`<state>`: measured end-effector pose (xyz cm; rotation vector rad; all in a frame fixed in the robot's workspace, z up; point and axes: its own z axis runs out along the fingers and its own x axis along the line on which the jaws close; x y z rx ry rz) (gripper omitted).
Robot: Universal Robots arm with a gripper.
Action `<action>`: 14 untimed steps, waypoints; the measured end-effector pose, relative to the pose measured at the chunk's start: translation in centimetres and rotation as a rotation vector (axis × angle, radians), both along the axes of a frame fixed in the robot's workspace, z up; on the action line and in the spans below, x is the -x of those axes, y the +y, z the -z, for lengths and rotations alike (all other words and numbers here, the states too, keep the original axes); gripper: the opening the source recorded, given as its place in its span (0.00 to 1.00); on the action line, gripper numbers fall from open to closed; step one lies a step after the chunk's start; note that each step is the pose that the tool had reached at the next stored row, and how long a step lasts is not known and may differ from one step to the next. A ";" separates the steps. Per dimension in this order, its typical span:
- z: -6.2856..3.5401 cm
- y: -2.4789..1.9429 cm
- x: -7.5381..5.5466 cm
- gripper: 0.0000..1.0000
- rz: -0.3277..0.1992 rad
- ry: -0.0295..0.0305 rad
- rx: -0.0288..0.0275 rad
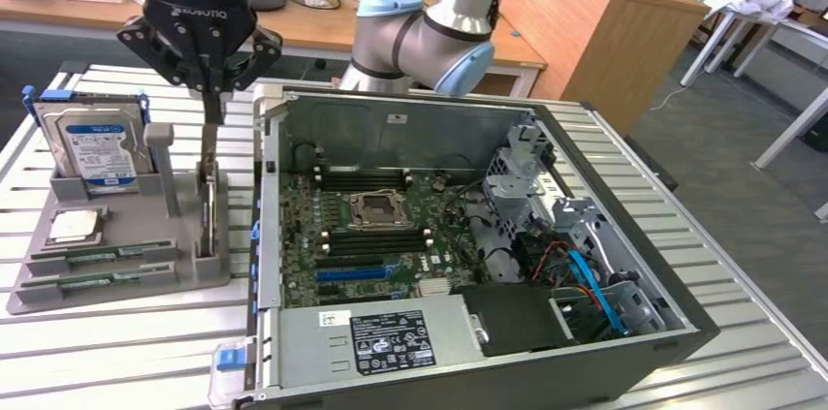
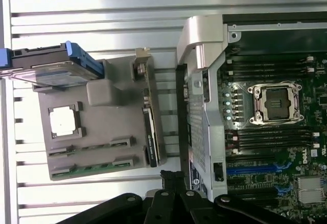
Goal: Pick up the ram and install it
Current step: 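Reach for the ram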
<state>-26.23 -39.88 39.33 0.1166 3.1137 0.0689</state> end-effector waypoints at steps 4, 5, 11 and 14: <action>0.00 0.00 0.6 0.10 0.000 0.0000 0.0000; 0.00 0.00 0.8 0.10 0.000 0.0000 0.0000; 0.00 0.00 1.7 0.10 0.000 0.0000 0.0000; 0.00 0.00 2.1 0.10 0.000 0.0001 0.0000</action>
